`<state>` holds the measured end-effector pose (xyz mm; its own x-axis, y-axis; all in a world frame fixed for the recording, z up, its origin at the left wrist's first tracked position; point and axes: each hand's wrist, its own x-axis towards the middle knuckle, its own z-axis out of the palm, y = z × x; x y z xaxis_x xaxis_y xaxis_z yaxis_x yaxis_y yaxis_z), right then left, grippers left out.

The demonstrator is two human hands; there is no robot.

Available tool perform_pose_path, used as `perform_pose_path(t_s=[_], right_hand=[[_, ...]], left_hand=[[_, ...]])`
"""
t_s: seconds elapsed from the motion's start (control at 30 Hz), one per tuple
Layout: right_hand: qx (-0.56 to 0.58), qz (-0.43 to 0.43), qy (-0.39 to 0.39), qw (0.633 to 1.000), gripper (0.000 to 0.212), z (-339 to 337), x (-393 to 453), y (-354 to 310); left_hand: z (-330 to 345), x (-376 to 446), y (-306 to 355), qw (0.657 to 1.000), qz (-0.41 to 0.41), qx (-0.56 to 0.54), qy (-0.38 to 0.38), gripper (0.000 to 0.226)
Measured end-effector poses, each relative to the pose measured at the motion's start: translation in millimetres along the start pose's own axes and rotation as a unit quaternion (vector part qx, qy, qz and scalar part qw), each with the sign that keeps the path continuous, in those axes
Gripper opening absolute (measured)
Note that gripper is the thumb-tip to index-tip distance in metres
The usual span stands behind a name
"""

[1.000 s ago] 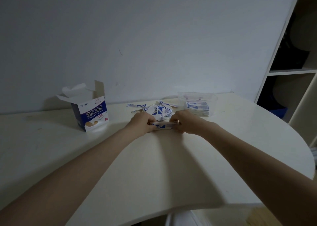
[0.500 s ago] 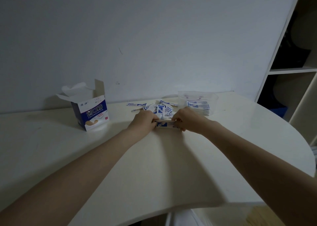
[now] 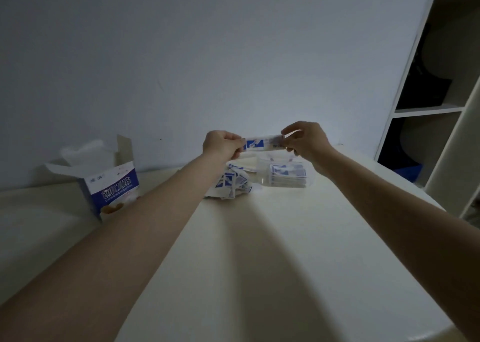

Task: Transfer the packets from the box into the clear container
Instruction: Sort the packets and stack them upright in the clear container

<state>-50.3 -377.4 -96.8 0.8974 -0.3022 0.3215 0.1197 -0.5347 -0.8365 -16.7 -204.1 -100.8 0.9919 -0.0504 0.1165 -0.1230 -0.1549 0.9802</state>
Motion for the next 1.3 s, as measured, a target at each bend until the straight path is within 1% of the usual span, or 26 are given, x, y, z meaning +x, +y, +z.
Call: perform_pose_path(t_s=[0.03,0.1,0.13,0.2,0.27,0.37,0.47,0.53,0.6,0.73,0.8,0.87,0.9,0.97,1.07,1.1,1.2,1.3], right_hand=[[0.01,0.021,0.02,1.0,0.016,-4.5,7.4,0.4],[-0.045,0.035,0.046,0.997,0.011,-11.8,23.2,3.5],[-0.096,0.033,0.048,0.994,0.008,-14.1,30.3,5.8],[-0.197,0.032,0.038,0.979,0.014,-16.6,41.5,11.3],[-0.268,0.046,0.019,0.962,0.018,-15.8,49.7,18.3],[-0.323,0.064,-0.012,0.944,0.021,-10.8,57.4,28.5],[-0.337,0.068,-0.039,0.938,0.02,-3.2,60.1,36.7],[-0.339,0.068,-0.051,0.937,0.018,-0.6,61.9,40.1],[-0.348,0.064,-0.062,0.933,0.018,0.3,62.2,42.2],[-0.391,0.048,-0.095,0.914,0.015,0.6,59.1,40.3],[-0.422,0.036,-0.104,0.9,0.004,-0.4,56.6,38.8],[-0.446,0.024,-0.102,0.889,0.018,0.4,53.5,38.2],[-0.454,0.016,-0.103,0.885,0.019,0.4,52.7,37.8],[-0.469,0.002,-0.11,0.876,0.011,2.3,52.2,37.7],[-0.487,-0.004,-0.131,0.863,0.005,5.6,54.1,40.0],[-0.492,-0.008,-0.135,0.86,0.005,6.0,54.4,40.1],[-0.497,-0.004,-0.138,0.857,0.019,7.6,55.0,42.0],[-0.496,-0.001,-0.137,0.857,0.016,7.5,54.1,41.9]], left_hand=[[9.8,7.8,4.5,0.999,0.004,0.034,0.014,0.014],[30.3,25.1,10.6,0.991,0.029,0.124,0.03,0.003],[41.0,34.2,12.3,0.983,0.043,0.176,0.025,0.008],[59.6,47.2,13.6,0.959,0.047,0.279,0.0,0.017],[73.7,56.8,13.1,0.933,0.047,0.356,-0.027,0.019],[89.9,66.6,10.9,0.902,0.039,0.425,-0.057,0.019],[98.1,69.3,7.1,0.873,0.033,0.481,-0.076,0.006],[102.5,72.1,3.4,0.853,0.039,0.514,-0.075,0.02],[106.0,72.6,0.6,0.834,0.05,0.544,-0.073,0.027],[108.0,75.7,-0.4,0.793,0.076,0.598,-0.088,0.03],[107.1,76.6,0.6,0.779,0.081,0.614,-0.099,0.023],[105.8,74.7,0.9,0.768,0.084,0.625,-0.111,0.013],[105.8,73.7,1.0,0.764,0.088,0.629,-0.116,0.011],[105.5,72.2,0.5,0.756,0.095,0.635,-0.131,0.01],[106.5,70.8,1.4,0.749,0.09,0.637,-0.155,0.007],[107.0,70.5,1.6,0.749,0.089,0.636,-0.16,0.007],[108.2,69.9,0.3,0.75,0.083,0.636,-0.164,0.007],[108.0,67.0,2.1,0.752,0.083,0.633,-0.164,0.007]])
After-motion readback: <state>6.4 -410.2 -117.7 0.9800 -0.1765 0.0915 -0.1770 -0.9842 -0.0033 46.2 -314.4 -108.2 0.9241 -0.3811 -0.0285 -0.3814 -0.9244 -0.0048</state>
